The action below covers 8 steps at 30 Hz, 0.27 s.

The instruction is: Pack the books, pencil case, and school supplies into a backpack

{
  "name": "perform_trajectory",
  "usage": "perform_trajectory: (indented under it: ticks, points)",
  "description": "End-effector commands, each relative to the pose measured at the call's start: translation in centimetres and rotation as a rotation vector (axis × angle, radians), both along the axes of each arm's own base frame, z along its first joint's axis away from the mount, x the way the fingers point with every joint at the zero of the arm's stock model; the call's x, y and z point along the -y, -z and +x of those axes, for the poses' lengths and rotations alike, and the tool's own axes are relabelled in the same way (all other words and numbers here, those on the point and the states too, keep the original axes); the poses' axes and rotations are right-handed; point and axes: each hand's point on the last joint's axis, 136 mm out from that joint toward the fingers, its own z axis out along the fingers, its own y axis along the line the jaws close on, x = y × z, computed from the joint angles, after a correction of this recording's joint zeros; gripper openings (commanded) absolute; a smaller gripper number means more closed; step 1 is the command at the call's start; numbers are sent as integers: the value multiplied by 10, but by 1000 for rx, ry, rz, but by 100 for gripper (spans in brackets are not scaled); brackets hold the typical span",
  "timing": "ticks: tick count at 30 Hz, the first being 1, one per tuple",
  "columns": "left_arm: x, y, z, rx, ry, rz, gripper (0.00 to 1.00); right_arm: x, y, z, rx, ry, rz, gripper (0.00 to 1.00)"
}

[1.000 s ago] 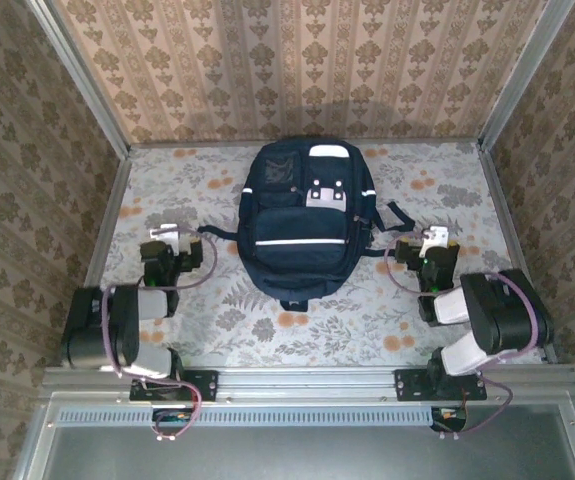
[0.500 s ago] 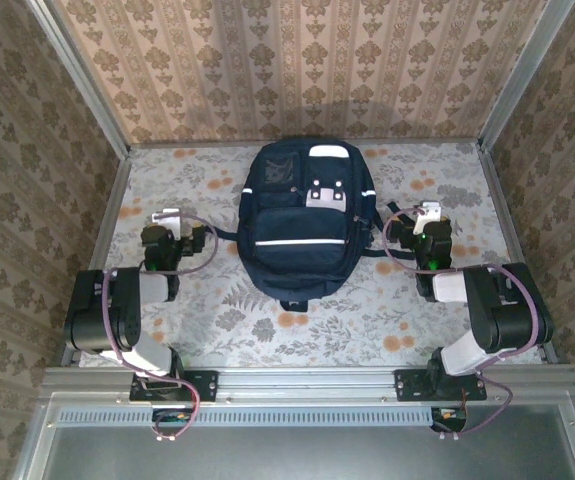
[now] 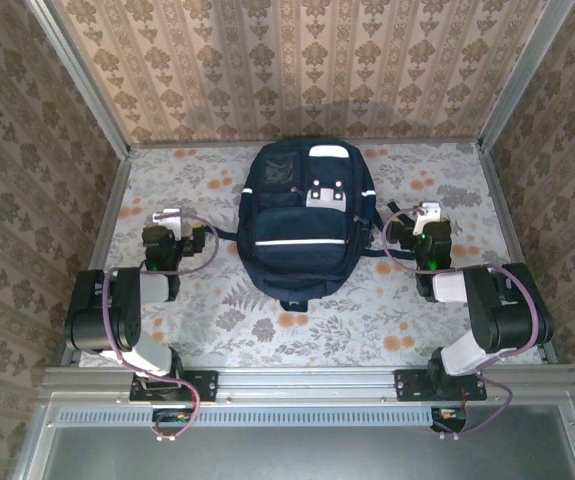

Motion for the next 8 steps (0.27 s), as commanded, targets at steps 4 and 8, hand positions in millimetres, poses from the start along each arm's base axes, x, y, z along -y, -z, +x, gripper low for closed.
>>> perform_trajectory:
  ticks: [4,8]
  points:
    - [1,-6,3,10,8,5,100,-1,1,-2,-7,-1,0,100]
    - [2,-5,2,13,10,7,100,-1,1,-2,-7,-1,0,100]
